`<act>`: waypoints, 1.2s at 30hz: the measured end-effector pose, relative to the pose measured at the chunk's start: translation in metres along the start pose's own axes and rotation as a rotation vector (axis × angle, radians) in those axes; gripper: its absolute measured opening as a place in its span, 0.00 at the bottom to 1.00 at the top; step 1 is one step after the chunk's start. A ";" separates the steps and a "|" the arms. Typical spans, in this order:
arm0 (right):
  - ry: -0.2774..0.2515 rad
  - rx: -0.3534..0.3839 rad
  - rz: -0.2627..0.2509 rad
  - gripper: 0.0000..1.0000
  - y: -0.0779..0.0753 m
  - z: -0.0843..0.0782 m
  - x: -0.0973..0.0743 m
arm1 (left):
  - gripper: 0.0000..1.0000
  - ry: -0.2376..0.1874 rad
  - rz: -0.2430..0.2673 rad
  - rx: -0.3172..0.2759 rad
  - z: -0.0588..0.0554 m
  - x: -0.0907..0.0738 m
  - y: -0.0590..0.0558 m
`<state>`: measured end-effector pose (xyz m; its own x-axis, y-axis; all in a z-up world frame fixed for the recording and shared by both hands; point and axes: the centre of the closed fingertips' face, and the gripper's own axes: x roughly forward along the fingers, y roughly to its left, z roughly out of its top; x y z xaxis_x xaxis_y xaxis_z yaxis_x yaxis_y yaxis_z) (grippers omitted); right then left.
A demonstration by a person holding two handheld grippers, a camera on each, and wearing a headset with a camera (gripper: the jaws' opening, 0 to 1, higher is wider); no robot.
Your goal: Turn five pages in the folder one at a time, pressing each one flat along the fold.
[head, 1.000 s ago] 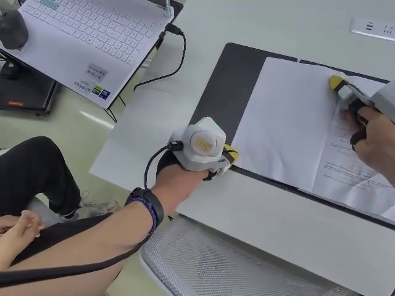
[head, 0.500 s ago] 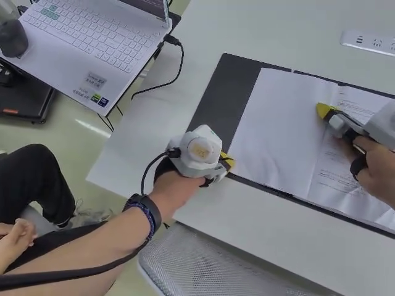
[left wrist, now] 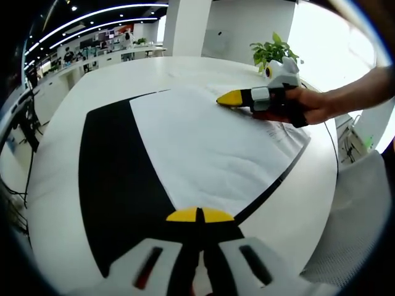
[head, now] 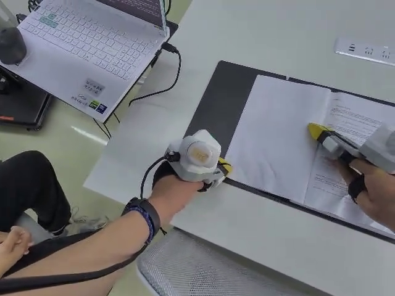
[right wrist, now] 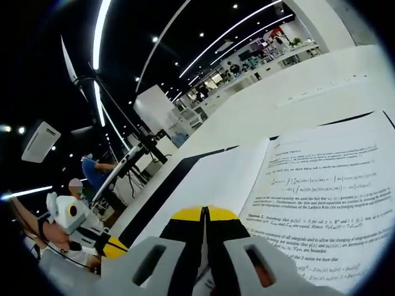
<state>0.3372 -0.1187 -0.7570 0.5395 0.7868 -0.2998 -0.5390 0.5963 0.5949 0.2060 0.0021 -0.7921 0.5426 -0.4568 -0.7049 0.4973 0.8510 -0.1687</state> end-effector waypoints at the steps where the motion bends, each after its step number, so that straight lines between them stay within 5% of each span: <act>1: 0.002 0.001 0.004 0.00 0.002 -0.001 -0.002 | 0.00 -0.001 0.000 0.000 0.000 0.000 0.000; 36: 0.135 0.033 0.124 0.00 0.055 -0.075 -0.056 | 0.00 -0.018 -0.001 -0.015 0.001 0.000 0.000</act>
<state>0.2294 -0.1180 -0.7637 0.3772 0.8695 -0.3191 -0.5734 0.4898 0.6568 0.2062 0.0019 -0.7916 0.5542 -0.4620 -0.6925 0.4878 0.8543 -0.1795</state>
